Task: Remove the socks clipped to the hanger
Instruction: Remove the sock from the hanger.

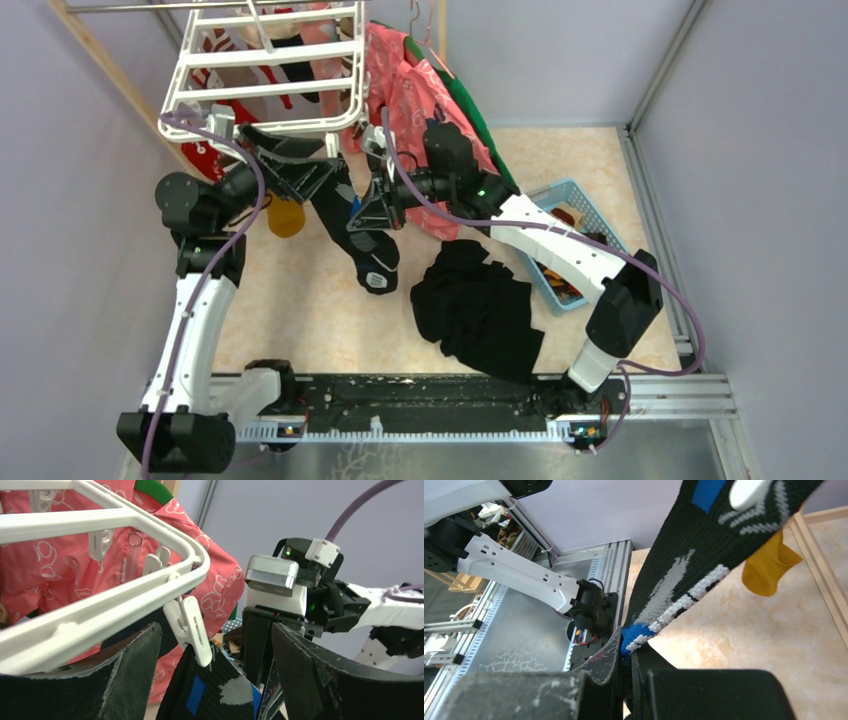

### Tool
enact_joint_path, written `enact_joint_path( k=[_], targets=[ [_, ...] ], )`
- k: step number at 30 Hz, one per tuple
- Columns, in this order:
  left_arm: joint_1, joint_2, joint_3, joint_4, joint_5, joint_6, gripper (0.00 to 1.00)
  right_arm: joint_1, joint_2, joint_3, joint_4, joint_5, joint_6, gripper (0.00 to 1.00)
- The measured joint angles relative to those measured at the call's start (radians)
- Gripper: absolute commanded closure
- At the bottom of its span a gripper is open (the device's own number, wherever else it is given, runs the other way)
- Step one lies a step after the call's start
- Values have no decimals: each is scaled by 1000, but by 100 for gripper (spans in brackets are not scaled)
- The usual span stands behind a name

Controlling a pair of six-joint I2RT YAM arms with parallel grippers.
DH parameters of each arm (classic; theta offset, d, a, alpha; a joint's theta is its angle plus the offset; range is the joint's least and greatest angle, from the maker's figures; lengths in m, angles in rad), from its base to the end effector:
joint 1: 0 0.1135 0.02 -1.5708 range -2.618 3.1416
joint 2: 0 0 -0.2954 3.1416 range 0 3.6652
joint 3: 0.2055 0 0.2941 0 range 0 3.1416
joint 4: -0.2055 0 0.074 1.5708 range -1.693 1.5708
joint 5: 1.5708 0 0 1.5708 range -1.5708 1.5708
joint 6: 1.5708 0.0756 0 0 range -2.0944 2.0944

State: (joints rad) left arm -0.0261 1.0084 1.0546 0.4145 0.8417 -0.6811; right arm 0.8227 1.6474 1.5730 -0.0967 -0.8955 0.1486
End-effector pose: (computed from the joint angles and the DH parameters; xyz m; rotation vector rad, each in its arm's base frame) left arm 0.2572 -0.0631 0.4919 0.3949 1.2868 -1.0677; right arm 0.2654 0.3727 0.4258 -1.2669 1.4406 1.4544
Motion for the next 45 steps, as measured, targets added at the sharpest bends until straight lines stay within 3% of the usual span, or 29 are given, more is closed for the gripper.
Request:
enact_joint_path(
  k=[13,21,31,38,45],
  targets=[
    [0,-84,-69,6,-3,104,6,0,0,0,-11,0,-22,100],
    [1,-41,-98,115,-5,79,21,0,0,0,-15,-17,-26,100],
    [1,40,-106,275,-3,-50,27,0,0,0,-14,-30,-26,100],
    [1,31,-111,286,-9,-84,19,0,0,0,-16,-37,-26,100],
    [1,-54,-123,142,-29,32,15,0,0,0,-23,-38,-26,100]
  ],
)
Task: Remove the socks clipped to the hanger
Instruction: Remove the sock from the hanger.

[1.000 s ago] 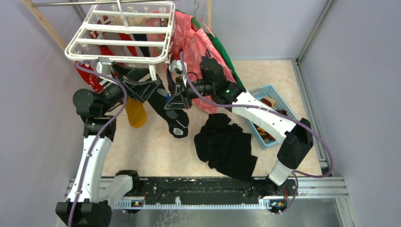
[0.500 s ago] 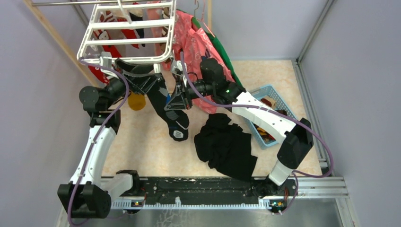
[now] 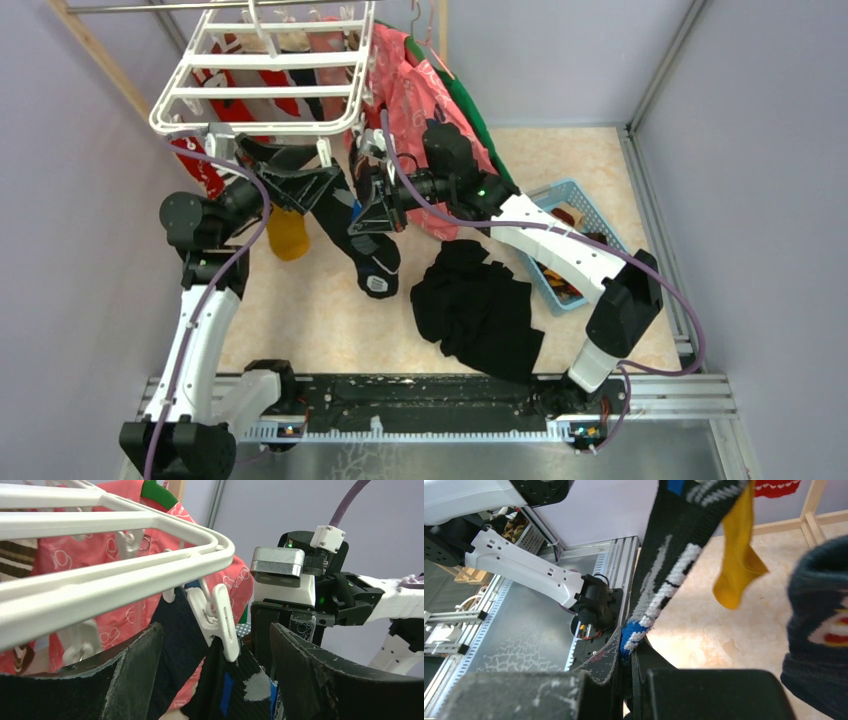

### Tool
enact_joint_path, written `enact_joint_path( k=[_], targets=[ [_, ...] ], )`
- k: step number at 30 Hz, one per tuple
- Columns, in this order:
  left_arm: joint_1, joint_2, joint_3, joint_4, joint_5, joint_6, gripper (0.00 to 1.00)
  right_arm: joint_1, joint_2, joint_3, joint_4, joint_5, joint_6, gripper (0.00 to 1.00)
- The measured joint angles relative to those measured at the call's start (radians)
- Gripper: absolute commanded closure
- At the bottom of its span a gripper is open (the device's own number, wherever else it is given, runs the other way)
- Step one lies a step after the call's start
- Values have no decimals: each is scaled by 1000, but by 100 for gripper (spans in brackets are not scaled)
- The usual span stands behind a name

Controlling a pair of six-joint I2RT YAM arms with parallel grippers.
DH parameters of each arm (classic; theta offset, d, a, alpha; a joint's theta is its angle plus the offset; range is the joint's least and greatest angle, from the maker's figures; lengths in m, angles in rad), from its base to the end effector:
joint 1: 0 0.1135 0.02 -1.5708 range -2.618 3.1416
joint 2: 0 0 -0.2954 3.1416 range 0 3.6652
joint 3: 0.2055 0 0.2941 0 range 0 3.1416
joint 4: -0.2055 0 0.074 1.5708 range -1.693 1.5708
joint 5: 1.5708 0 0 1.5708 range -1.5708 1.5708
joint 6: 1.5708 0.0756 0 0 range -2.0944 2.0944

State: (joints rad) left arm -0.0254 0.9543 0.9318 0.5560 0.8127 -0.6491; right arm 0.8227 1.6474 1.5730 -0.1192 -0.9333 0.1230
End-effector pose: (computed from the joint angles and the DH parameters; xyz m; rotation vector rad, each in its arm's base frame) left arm 0.2454 -0.0612 0.4721 0.4185 1.2056 -1.0046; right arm 0.2622 0.3719 0.4236 -1.3098 1.4262 1.4727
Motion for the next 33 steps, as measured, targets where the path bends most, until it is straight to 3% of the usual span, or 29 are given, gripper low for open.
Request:
enact_joint_path(
  k=[10,19,28,33],
  targets=[
    [0,-63,24,-204,-43,167,1,0,0,0,-1,-1,0,100],
    [13,-61,-85,-68,-66,60,1,0,0,0,1,-23,2,100],
    [35,-60,-100,24,-61,-65,1,0,0,0,3,-12,8,100],
    [50,-93,-97,10,-35,-47,1,0,0,0,-22,56,-15,93]
  ],
)
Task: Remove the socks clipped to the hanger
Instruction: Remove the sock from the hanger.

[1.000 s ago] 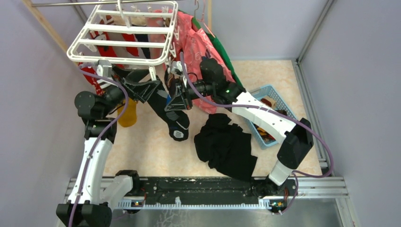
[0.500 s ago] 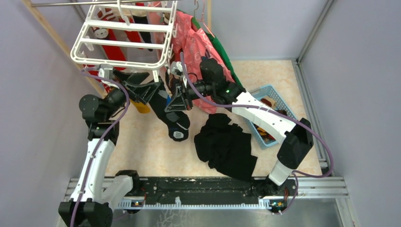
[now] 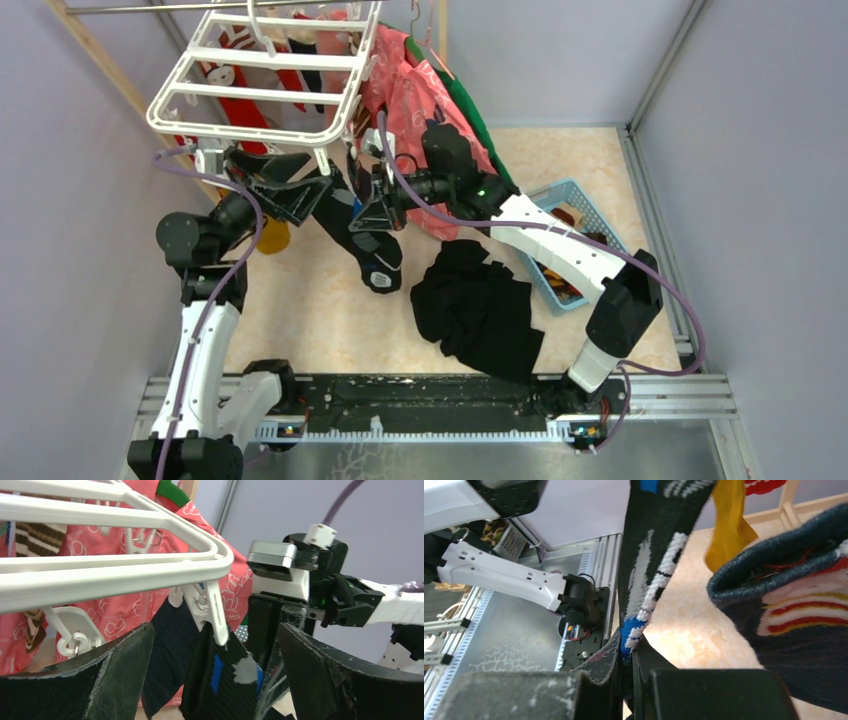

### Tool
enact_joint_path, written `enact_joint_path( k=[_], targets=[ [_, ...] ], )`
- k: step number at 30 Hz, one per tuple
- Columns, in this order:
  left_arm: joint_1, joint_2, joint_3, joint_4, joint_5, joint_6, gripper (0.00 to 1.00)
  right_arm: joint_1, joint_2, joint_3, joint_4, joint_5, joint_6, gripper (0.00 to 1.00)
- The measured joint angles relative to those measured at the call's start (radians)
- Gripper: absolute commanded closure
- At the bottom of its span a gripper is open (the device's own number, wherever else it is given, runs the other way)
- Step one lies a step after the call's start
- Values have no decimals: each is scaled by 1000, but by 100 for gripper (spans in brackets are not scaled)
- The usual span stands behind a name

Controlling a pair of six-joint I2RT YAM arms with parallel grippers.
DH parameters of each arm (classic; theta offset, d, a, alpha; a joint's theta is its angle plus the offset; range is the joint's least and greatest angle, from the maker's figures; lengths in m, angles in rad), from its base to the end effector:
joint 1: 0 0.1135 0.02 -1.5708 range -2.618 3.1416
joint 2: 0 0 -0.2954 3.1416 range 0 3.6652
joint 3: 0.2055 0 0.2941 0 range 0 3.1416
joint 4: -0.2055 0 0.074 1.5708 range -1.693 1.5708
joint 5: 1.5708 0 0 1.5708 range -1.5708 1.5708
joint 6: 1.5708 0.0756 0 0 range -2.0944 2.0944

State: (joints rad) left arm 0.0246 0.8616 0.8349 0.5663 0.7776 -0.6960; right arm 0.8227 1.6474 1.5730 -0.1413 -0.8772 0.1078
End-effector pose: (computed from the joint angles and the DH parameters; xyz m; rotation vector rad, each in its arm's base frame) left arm 0.2280 -0.0474 0.4557 0.3294 1.2108 -0.9844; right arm 0.2660 0.3721 0.4203 -1.2799 1.4642 1.4195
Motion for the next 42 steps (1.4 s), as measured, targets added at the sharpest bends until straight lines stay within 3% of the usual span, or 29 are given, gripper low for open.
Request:
enact_joint_path(
  k=[5,10,27,42],
  targets=[
    [8,-34,20,-34,36,15,3,0,0,0,-9,59,-13,92],
    [20,-45,23,-55,65,-7,5,0,0,2,-11,101,-22,97],
    [61,-71,88,-214,73,-36,1,0,0,65,-52,66,-55,100],
    [45,92,135,-87,79,-54,2,0,0,66,-31,-43,-18,100]
  ],
)
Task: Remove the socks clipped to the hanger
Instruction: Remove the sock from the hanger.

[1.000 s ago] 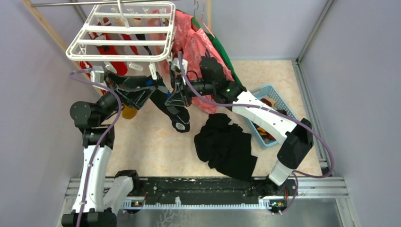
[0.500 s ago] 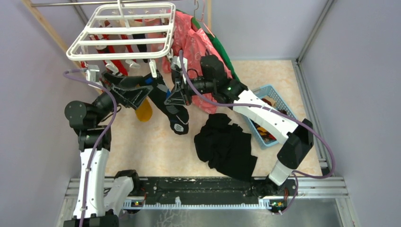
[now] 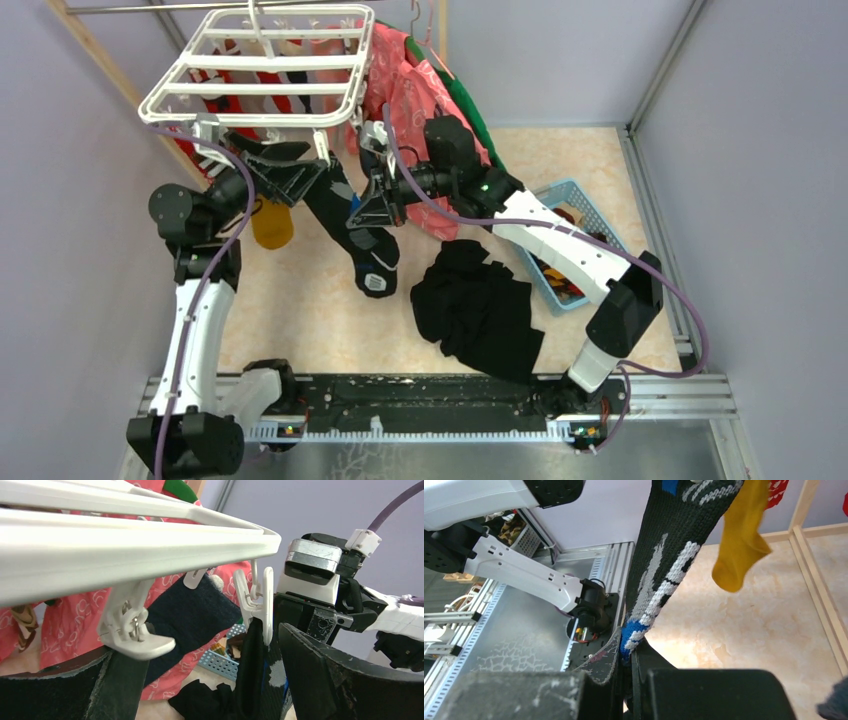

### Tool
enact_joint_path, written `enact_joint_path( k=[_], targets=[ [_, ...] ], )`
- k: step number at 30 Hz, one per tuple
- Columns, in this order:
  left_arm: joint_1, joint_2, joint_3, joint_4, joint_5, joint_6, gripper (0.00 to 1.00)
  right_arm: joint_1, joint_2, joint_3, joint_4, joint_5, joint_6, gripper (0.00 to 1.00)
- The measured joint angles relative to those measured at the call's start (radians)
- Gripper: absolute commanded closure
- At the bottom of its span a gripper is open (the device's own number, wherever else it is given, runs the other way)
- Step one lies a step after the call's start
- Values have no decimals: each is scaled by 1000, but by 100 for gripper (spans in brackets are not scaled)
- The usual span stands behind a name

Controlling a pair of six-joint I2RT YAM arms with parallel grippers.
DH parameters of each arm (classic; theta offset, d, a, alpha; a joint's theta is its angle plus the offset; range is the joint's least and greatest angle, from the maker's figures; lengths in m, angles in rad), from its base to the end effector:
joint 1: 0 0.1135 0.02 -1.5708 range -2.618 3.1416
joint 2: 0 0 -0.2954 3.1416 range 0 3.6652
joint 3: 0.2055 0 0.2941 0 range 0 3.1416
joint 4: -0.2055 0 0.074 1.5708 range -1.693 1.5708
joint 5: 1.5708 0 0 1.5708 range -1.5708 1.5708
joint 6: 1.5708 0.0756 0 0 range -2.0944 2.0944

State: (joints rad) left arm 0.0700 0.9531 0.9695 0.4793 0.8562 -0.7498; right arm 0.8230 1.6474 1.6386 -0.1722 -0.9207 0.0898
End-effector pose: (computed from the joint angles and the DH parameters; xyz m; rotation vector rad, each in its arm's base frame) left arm 0.2479 -0.0399 0.4778 0.3193 1.2853 -1.0406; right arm 0.2611 0.3700 0.4440 -1.3176 1.3903 1.4383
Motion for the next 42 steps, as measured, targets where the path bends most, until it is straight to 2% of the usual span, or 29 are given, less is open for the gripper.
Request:
enact_joint_path(
  k=[5,12,24,42],
  targets=[
    [-51,23,1,34,-3,7,2,10,3,6,0,-5,10,100],
    [-96,35,1,114,-6,-2,9,21,11,19,8,-5,11,100],
    [-116,98,16,187,-61,-67,17,28,13,19,6,-5,-2,100],
    [-116,97,4,232,-110,-174,43,28,6,-18,28,13,-31,100]
  ],
)
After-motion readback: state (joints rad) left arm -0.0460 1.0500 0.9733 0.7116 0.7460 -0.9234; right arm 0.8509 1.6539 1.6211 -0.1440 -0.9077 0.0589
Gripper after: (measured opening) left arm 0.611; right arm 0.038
